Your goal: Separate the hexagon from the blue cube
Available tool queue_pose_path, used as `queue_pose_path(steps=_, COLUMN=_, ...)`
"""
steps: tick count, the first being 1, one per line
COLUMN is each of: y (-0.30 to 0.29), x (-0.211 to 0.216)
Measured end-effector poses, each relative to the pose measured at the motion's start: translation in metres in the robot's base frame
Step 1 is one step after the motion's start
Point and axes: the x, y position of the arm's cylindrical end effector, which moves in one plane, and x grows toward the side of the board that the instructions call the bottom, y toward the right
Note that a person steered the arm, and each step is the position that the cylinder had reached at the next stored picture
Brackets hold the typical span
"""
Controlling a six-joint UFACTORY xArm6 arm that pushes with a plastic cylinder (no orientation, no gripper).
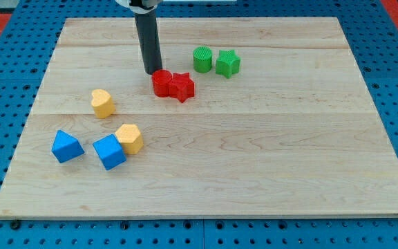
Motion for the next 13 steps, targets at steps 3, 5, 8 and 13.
queue_pose_path(steps=3, y=0.010, x=0.108)
queue_pose_path(steps=5, y=0.030, x=0.209)
queue_pose_path(steps=8, y=-0.106, x=0.106)
queue_pose_path(steps=13, y=-0.009, x=0.127)
